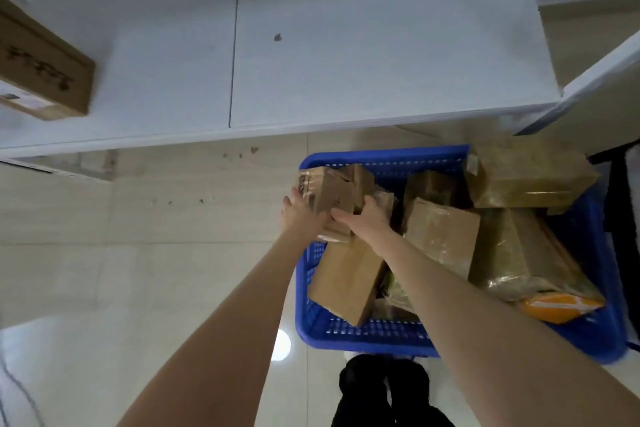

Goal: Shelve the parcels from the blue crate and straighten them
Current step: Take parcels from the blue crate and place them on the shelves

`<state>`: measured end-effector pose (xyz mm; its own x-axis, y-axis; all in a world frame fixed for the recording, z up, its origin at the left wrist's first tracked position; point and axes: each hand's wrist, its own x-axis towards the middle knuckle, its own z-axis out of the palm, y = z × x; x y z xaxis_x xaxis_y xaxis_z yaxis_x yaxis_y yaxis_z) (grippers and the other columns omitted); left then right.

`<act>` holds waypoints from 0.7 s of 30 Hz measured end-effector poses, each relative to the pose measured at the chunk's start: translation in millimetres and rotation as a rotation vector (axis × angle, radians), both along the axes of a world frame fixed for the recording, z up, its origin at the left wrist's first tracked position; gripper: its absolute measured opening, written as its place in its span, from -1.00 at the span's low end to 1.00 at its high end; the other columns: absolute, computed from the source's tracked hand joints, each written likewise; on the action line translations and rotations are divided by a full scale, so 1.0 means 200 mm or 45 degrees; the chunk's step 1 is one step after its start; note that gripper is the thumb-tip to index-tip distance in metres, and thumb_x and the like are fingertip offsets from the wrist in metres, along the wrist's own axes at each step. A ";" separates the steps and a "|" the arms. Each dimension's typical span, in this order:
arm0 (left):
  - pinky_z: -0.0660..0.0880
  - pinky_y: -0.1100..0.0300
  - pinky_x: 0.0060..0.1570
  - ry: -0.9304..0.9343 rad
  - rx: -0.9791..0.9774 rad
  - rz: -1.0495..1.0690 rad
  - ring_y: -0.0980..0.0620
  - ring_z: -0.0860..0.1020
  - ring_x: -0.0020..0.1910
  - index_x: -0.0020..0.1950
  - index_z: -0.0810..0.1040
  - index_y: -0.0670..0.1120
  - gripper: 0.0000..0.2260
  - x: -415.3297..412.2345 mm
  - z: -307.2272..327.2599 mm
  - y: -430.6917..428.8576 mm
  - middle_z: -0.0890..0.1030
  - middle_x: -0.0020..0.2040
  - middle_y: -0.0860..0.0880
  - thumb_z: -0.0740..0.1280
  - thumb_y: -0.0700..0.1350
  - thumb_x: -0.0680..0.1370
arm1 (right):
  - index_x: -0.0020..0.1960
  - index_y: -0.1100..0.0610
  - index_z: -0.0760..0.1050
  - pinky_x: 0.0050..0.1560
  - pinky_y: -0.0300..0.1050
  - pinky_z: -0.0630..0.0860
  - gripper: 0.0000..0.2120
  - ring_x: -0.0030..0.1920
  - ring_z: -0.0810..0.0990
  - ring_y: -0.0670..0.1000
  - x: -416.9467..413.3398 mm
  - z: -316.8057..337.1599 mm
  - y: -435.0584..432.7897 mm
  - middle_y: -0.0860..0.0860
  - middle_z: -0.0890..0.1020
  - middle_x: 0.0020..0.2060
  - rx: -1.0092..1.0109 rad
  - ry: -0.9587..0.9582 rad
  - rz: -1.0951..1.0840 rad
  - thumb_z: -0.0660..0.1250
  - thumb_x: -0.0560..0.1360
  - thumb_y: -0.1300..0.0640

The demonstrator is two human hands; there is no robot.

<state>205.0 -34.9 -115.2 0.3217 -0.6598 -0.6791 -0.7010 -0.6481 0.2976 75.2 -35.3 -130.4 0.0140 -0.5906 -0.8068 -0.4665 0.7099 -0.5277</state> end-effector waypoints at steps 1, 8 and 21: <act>0.33 -0.11 0.34 -0.007 0.018 0.026 -0.24 0.26 0.42 0.56 -0.07 -0.14 -0.17 0.02 -0.05 -0.01 0.15 0.48 -0.23 0.37 0.04 0.48 | 0.55 0.04 0.10 0.39 0.17 0.32 -0.06 0.40 0.35 0.15 0.03 -0.06 -0.01 0.09 0.32 0.45 0.034 -0.056 -0.042 0.47 0.34 -0.24; 0.48 0.02 0.19 0.045 0.124 0.098 -0.18 0.43 0.26 0.49 0.13 -0.14 -0.20 0.07 -0.21 -0.04 0.33 0.33 -0.19 0.44 0.11 0.42 | 0.55 -0.09 0.08 0.39 0.21 0.31 0.25 0.34 0.41 0.09 0.11 -0.25 -0.05 0.00 0.39 0.41 0.189 -0.369 -0.286 0.40 -0.04 -0.48; 0.29 0.02 0.37 -0.037 -0.365 -0.538 -0.06 0.29 0.33 0.49 0.11 -0.08 -0.11 -0.01 0.72 -0.11 0.23 0.38 -0.06 0.55 -0.02 0.31 | 0.49 0.04 0.22 0.22 0.19 0.46 -0.15 0.17 0.54 0.23 -0.22 0.75 -0.22 0.13 0.45 0.35 0.235 -0.375 -0.631 0.17 0.40 -0.49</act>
